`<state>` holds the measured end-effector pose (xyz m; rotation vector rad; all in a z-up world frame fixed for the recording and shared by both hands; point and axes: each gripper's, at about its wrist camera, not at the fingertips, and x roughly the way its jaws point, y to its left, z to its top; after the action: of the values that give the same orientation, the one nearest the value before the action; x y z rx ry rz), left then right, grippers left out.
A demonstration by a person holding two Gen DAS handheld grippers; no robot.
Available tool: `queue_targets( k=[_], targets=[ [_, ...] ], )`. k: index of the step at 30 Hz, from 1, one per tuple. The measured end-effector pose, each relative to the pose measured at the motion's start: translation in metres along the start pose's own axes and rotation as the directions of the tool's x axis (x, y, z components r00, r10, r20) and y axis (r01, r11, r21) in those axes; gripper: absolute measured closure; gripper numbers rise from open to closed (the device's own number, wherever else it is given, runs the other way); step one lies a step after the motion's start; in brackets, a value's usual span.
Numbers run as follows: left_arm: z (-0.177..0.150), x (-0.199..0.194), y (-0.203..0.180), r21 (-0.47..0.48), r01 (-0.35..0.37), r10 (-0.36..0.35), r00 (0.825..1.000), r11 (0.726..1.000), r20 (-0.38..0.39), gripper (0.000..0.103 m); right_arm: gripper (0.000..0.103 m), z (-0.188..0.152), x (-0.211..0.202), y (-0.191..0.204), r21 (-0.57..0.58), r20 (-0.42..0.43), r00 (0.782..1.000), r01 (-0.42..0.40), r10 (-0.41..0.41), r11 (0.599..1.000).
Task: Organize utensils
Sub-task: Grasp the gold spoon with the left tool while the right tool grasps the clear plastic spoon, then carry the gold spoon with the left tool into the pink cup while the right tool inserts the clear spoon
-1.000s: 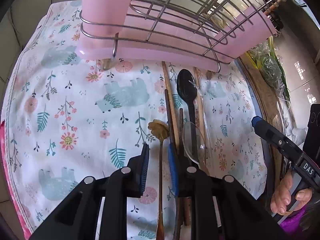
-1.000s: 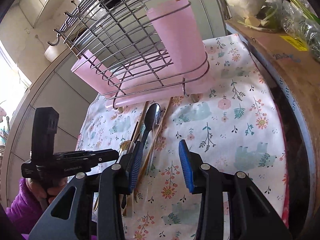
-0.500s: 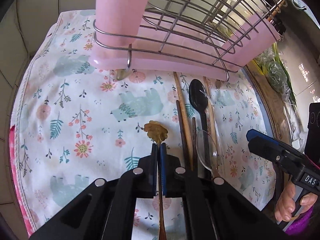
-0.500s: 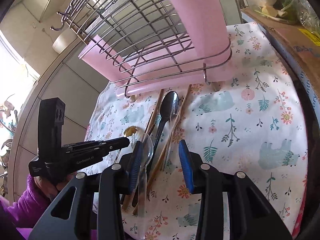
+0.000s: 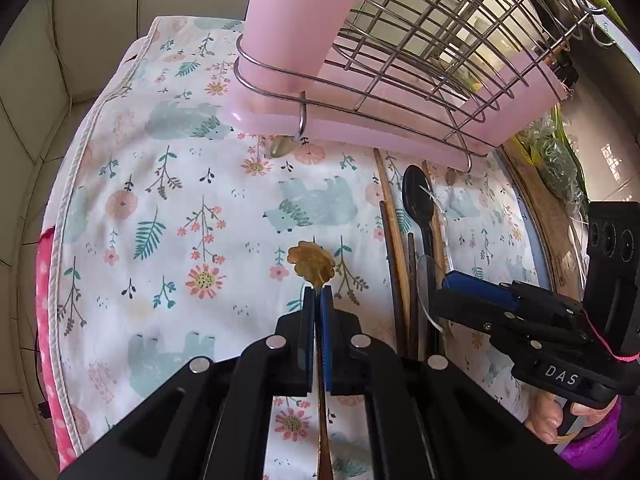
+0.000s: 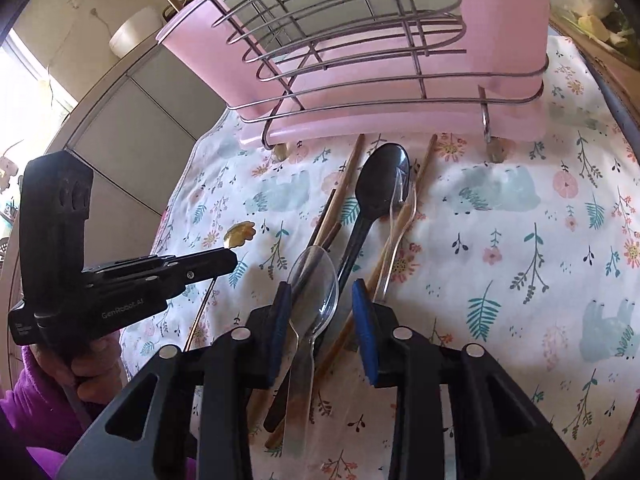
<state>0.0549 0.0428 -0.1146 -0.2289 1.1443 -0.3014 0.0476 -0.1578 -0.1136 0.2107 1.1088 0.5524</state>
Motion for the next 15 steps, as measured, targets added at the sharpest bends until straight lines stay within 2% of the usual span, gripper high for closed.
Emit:
queue_targets(
  k=[6, 11, 15],
  targets=[
    [0.000, -0.002, -0.002, -0.002, -0.002, 0.002, 1.000, 1.000, 0.008, 0.101, 0.096, 0.001, 0.010, 0.000, -0.009, -0.015, 1.000, 0.001, -0.001, 1.000],
    [0.002, -0.011, -0.003, -0.011, 0.002, -0.001, 0.999, 1.000, 0.032, 0.101, 0.099, -0.002, 0.000, -0.002, -0.002, 0.017, 1.000, -0.023, 0.023, 1.000],
    [0.002, -0.027, -0.003, -0.011, 0.014, -0.013, 0.997, 1.000, 0.078, 0.101, 0.099, -0.003, -0.016, -0.006, 0.018, 0.060, 0.997, -0.039, 0.038, 0.999]
  ],
)
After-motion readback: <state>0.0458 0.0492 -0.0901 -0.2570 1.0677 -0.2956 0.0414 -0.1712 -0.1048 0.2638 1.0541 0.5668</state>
